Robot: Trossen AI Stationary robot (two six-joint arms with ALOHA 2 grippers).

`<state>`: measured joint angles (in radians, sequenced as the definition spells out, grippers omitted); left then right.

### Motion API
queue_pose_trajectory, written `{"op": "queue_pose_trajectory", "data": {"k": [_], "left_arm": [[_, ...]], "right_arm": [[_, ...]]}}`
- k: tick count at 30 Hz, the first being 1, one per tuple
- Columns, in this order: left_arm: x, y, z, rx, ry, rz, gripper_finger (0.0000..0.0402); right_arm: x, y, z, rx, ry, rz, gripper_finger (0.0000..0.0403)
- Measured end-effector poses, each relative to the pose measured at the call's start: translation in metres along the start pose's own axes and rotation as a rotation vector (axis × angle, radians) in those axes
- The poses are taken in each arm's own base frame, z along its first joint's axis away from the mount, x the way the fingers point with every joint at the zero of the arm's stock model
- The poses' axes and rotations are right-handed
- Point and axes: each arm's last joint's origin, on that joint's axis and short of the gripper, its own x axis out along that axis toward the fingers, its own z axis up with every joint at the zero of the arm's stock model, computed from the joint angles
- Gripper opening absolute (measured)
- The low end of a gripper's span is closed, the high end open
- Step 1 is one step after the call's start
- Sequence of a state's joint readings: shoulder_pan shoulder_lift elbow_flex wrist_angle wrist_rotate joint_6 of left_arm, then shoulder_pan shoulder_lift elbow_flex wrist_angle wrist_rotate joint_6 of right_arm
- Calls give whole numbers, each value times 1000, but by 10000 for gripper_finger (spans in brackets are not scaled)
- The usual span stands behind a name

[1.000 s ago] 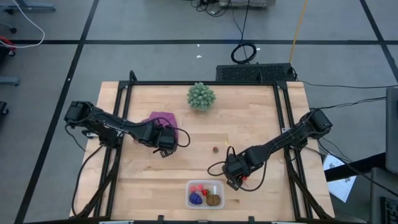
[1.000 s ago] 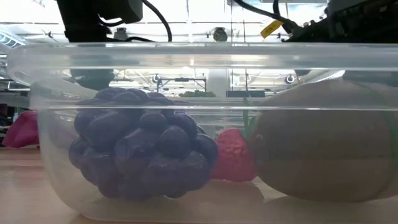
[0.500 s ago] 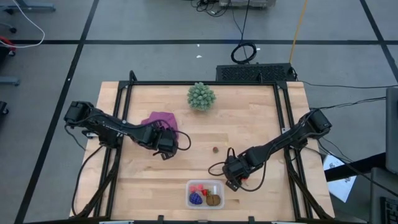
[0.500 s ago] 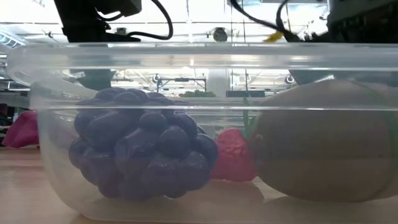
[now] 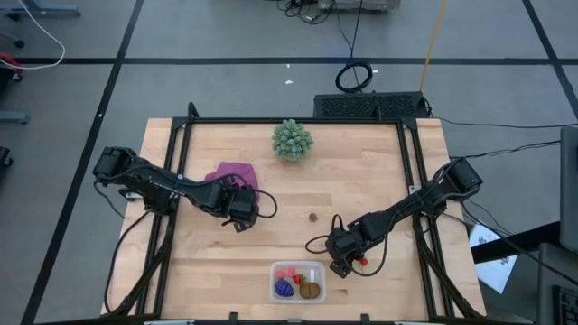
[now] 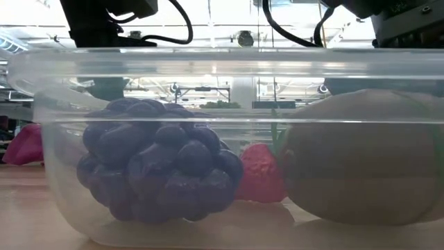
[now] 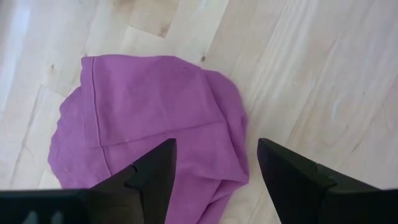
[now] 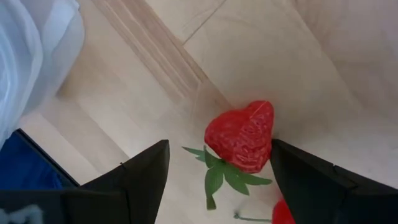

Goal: Pick and placing Produce into tupperware
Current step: Put the bottom red strawberry into the transparent container

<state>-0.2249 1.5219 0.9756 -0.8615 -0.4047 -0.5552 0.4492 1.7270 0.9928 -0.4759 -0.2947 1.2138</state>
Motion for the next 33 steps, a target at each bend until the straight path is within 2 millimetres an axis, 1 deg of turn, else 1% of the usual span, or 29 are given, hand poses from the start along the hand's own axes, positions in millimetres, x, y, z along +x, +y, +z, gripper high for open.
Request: {"op": "queue_pose_trajectory", "data": {"k": [4,6,15,23,29,33], "left_arm": [[0,0,0,-1,-4,6,230],[0,0,0,-1,-4,6,230],[0,0,0,-4,-4,6,230],[0,0,0,-4,-4,6,230],[0,0,0,-4,-5,6,230],[0,0,0,-5,-6,5,230]], "right_arm": [[0,0,0,-3,0,-1,268],[0,0,0,-3,0,-2,260],[1,-2,0,9,0,-13,196],[1,-2,0,10,0,-16,156],[1,-1,0,1,-4,-2,137],[1,-1,0,-1,-5,-1,133]]}}
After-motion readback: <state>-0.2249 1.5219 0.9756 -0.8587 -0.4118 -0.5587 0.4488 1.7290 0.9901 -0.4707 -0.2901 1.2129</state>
